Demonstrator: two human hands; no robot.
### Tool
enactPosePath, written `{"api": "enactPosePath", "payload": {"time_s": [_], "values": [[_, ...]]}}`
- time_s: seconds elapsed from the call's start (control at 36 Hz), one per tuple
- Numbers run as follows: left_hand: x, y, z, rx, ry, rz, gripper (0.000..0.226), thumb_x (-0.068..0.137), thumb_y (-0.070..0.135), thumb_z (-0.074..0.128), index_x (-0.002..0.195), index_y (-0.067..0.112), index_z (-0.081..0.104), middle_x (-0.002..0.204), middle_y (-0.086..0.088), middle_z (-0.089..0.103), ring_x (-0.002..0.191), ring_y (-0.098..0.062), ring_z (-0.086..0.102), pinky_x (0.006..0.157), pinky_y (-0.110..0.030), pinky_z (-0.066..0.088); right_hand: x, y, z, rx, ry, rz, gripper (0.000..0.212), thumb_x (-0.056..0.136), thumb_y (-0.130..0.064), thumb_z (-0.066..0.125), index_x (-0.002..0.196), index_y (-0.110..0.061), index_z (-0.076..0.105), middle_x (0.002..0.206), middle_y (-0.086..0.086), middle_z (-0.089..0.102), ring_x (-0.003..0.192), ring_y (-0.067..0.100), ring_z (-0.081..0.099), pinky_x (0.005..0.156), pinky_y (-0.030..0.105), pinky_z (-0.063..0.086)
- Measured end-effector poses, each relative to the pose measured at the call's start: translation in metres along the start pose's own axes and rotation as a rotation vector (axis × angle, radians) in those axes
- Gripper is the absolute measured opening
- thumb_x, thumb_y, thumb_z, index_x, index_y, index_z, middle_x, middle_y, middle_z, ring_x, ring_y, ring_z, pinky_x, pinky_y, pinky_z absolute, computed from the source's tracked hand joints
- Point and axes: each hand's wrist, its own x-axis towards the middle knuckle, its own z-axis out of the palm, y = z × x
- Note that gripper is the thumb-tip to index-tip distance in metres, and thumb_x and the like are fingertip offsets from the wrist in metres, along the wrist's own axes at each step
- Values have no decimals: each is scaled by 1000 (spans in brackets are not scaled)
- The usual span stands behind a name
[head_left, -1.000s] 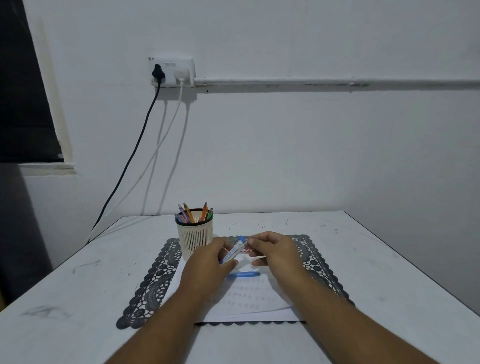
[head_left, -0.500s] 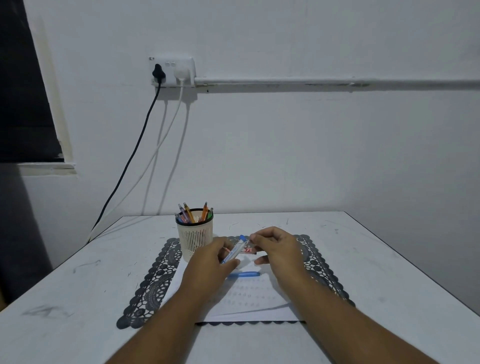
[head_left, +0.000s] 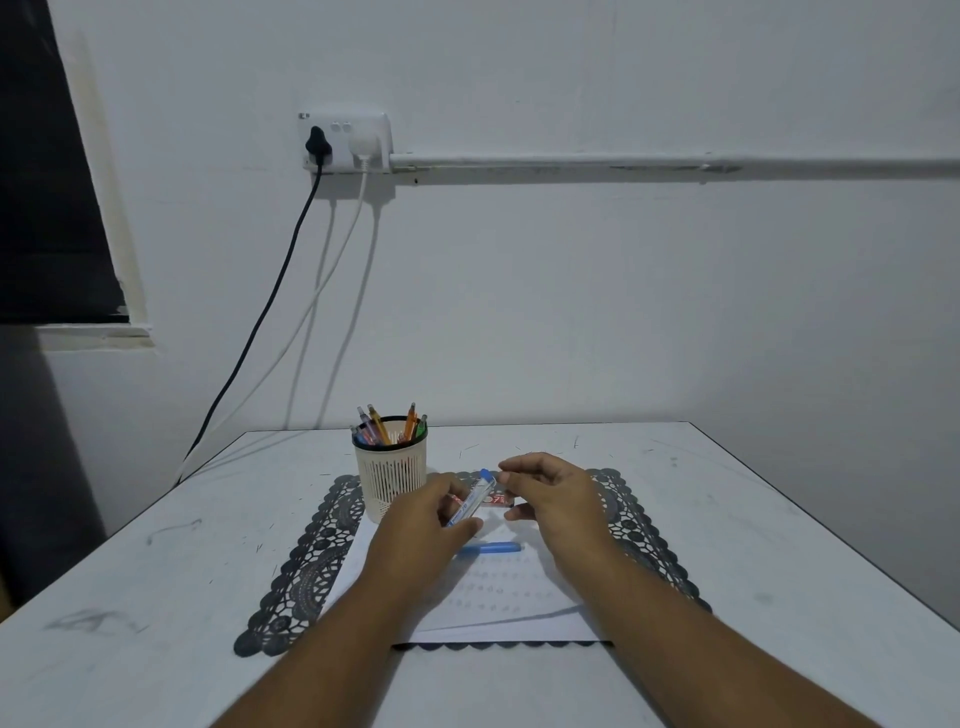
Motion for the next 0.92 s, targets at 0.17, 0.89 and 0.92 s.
{"api": "enactPosePath", "payload": {"time_s": [0.17, 0.89, 0.92], "values": [[1, -2, 0, 0, -16, 7, 25, 84, 29, 83, 100, 38, 65, 89, 14, 69, 81, -6, 65, 73, -37, 61, 0, 0, 0, 20, 2, 4, 6, 89, 3, 74, 94, 0, 76, 83, 14, 76, 70, 19, 70, 59, 31, 60], [0, 1, -2, 115, -12, 152, 19, 91, 43, 73, 107, 36, 65, 86, 15, 67, 77, -3, 62, 69, -32, 56, 0, 0, 1, 121, -58, 64, 12, 88, 4, 75, 99, -1, 78, 95, 20, 77, 76, 29, 69, 72, 32, 63], [-1, 2, -2, 124, -10, 159, 20, 91, 43, 73, 108, 36, 66, 87, 15, 67, 77, -3, 62, 69, -31, 56, 0, 0, 1, 134, -57, 73, 12, 89, 4, 74, 99, -1, 78, 97, 21, 77, 77, 29, 69, 72, 32, 63]]}}
